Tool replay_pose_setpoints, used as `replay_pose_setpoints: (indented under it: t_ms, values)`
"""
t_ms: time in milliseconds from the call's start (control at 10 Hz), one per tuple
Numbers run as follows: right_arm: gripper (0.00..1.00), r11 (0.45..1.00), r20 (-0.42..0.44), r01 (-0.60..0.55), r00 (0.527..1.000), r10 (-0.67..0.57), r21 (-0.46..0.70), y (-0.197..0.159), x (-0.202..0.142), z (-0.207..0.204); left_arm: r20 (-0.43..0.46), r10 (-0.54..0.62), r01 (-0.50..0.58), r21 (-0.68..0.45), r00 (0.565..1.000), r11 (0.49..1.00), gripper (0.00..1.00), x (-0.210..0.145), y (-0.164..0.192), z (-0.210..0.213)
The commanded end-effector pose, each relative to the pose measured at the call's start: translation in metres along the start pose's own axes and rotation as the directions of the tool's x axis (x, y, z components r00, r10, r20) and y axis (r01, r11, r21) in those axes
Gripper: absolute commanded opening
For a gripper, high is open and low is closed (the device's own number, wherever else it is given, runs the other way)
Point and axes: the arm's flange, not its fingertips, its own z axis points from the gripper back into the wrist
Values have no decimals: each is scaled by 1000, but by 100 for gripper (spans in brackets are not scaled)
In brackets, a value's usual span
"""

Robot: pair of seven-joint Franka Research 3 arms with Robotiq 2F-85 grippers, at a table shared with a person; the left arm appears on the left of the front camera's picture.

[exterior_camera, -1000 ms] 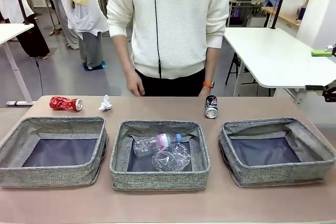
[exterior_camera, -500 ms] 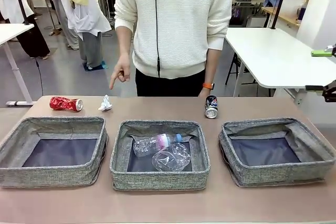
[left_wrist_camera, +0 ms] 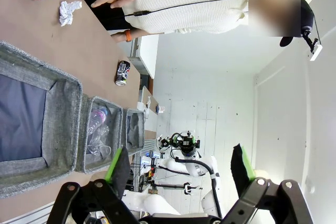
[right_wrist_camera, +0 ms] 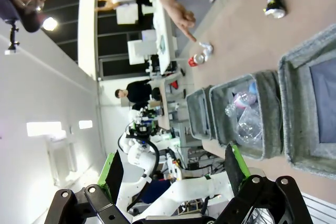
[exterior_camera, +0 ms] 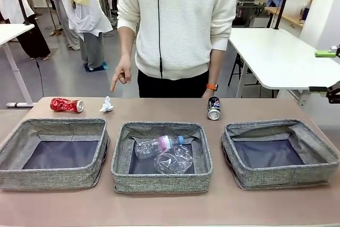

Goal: Sort the waste into the appropriate baskets.
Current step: Pick up the waste item pointed out by the person.

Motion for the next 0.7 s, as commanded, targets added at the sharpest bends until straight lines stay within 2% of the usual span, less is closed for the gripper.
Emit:
replay_pose_setpoints:
  t_ms: [0, 300, 400, 500, 600]
  values:
    - [100, 1000, -5, 1, 1000, -1, -1, 3, 0, 4, -11, 7, -7, 8, 1000, 1000, 100, -3, -3, 2]
    - [100, 1000, -5, 1, 1000, -1, -1, 3, 0, 4, 0, 0, 0, 0, 1000, 1000, 100, 0, 0, 0]
    - [100, 1000, -5, 1, 1000, -1, -1, 3, 0, 4, 66, -33, 12, 293, 997, 956, 100, -2, -32, -25]
    - [100, 1000, -5, 1, 1000, -1, -1, 3, 0, 4, -41, -164, 166, 410, 986, 897, 100, -3, -81, -60]
    - [100, 1000, -5, 1, 1000, -1, -1, 3, 0, 4, -226, -273, 350, 472, 935, 809, 100, -2, -123, -105]
